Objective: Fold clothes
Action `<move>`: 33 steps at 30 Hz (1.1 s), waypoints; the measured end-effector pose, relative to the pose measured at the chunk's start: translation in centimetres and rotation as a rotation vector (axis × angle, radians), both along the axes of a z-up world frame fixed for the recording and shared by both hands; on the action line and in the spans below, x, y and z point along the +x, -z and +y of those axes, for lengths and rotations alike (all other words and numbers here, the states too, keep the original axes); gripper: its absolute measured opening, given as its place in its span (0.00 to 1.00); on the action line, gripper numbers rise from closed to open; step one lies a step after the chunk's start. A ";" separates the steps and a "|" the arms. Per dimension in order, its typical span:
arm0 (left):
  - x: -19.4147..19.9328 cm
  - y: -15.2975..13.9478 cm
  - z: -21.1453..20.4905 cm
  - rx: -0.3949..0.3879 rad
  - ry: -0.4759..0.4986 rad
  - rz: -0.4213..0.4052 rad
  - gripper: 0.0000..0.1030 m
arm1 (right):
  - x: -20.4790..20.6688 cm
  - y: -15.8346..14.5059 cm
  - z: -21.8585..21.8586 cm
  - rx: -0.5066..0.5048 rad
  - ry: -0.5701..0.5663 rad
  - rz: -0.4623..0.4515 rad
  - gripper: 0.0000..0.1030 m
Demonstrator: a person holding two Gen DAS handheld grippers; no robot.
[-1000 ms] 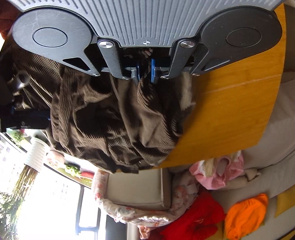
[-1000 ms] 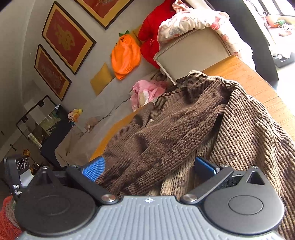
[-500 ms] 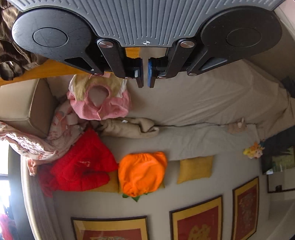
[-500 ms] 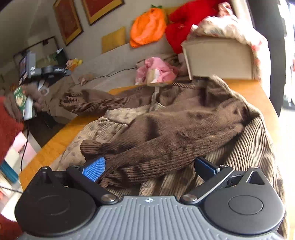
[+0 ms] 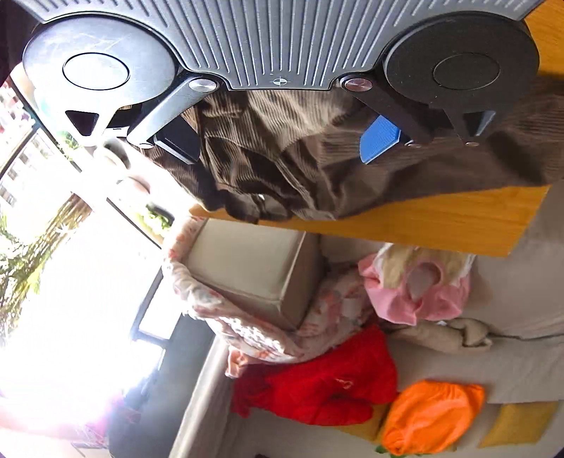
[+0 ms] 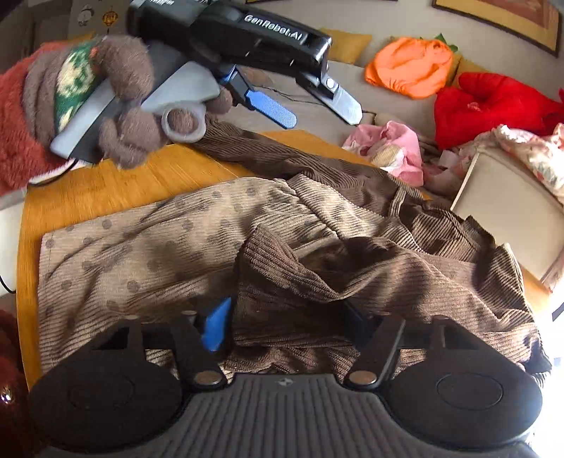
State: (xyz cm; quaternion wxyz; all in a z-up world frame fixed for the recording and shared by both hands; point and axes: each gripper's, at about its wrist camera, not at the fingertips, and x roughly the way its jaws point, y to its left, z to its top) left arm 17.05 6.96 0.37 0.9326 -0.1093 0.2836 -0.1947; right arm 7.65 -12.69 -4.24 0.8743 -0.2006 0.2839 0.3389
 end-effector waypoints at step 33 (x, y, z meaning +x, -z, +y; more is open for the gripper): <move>-2.5 4.3 -0.7 -0.150 0.050 0.106 1.00 | 13.9 -16.4 -3.8 0.573 0.249 -0.166 0.01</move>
